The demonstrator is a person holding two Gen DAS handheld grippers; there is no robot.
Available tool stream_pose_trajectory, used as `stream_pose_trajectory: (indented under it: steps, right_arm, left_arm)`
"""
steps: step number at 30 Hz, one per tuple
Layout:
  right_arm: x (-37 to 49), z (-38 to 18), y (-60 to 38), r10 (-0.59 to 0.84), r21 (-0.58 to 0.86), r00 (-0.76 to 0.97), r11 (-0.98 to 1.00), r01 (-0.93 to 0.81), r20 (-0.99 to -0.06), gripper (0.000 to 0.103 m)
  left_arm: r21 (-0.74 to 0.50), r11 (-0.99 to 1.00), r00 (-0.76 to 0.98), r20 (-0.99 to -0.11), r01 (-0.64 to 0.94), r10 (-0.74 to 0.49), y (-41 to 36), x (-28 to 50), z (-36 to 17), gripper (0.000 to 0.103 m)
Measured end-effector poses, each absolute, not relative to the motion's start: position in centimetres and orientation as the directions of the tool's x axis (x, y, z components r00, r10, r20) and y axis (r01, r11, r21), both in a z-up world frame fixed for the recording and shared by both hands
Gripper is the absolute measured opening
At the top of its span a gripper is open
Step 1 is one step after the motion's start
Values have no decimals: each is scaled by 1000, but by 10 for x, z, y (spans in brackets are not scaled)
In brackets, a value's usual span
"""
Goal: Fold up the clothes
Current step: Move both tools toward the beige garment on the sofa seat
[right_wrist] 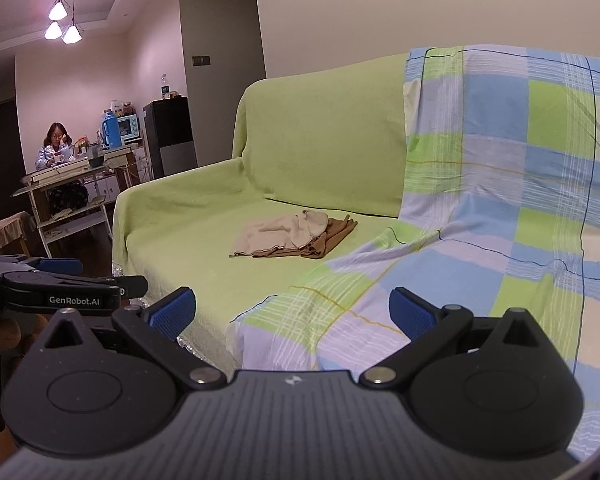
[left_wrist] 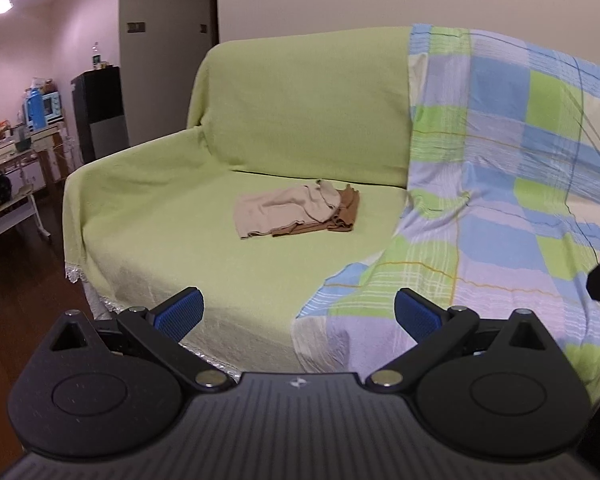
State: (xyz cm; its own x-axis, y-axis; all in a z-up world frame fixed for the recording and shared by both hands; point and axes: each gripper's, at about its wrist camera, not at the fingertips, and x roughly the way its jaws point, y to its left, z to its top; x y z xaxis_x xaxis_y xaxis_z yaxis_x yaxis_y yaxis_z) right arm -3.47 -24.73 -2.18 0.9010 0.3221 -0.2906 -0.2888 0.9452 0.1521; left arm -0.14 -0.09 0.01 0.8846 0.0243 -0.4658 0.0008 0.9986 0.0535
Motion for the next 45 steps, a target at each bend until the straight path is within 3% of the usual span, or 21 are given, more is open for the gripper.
stream_pose_trajectory:
  steps: [10,30,45]
  right_arm:
    - [-35,-21,-238,333,167,916,939,-300,-223,102]
    - [-50,-29,-237,299,96,909,954,-283,-290,102]
    - [-34,-10,-251,271,42,927,962,-270,-258,102]
  left_arm:
    - [102,995,898,-439,6,39,-6,-18,4,102]
    - [53,999,889,-457,7,18,15,7,-11,102]
    - [61,998,888,-460,25,6,12,32,-15,102]
